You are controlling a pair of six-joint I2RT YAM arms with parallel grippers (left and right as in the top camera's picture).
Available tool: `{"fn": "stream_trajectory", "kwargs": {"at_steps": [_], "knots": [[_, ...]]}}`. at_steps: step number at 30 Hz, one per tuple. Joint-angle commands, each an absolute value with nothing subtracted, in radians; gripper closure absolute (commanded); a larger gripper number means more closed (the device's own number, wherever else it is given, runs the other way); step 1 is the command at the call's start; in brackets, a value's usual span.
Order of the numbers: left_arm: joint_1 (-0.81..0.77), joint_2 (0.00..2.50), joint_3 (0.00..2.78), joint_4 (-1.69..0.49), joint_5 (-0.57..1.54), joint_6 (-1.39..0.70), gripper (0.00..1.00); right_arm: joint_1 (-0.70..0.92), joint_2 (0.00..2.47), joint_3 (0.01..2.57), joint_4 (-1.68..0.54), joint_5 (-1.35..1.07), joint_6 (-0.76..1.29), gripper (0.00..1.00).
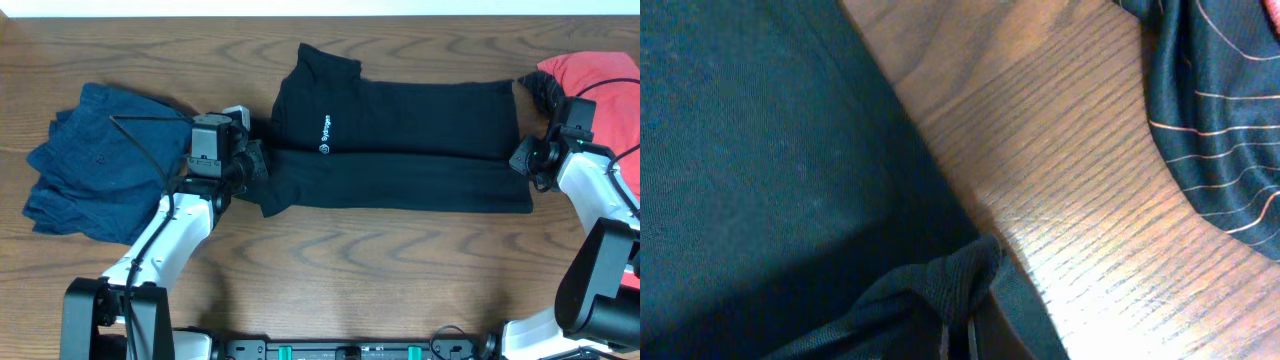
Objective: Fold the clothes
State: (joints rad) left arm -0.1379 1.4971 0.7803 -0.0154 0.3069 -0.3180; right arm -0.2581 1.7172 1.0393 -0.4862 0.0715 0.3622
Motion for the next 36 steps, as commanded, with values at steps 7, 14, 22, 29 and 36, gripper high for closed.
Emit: {"fn": "stream_trajectory", "kwargs": {"at_steps": [7, 14, 22, 29, 36], "knots": [[-0.130, 1.501, 0.786, -0.022, 0.271, -0.319, 0.18, -0.255, 1.724, 1.044, -0.501, 0.115, 0.365, 0.59], [-0.103, 1.500, 0.786, -0.047, 0.271, -0.312, 0.18, -0.255, 1.682, 1.045, -0.535, 0.116, 0.358, 0.54], [-0.081, 1.500, 0.786, -0.186, 0.266, -0.311, 0.23, -0.255, 1.622, 1.045, -0.615, 0.100, 0.358, 0.65], [-0.081, 1.504, 0.782, -0.228, 0.216, -0.312, 0.55, -0.254, 1.654, 1.004, -0.618, 0.075, 0.358, 0.85], [-0.081, 1.551, 0.776, -0.221, 0.216, -0.312, 0.68, -0.253, 1.688, 0.926, -0.540, 0.037, 0.358, 0.89]]}}
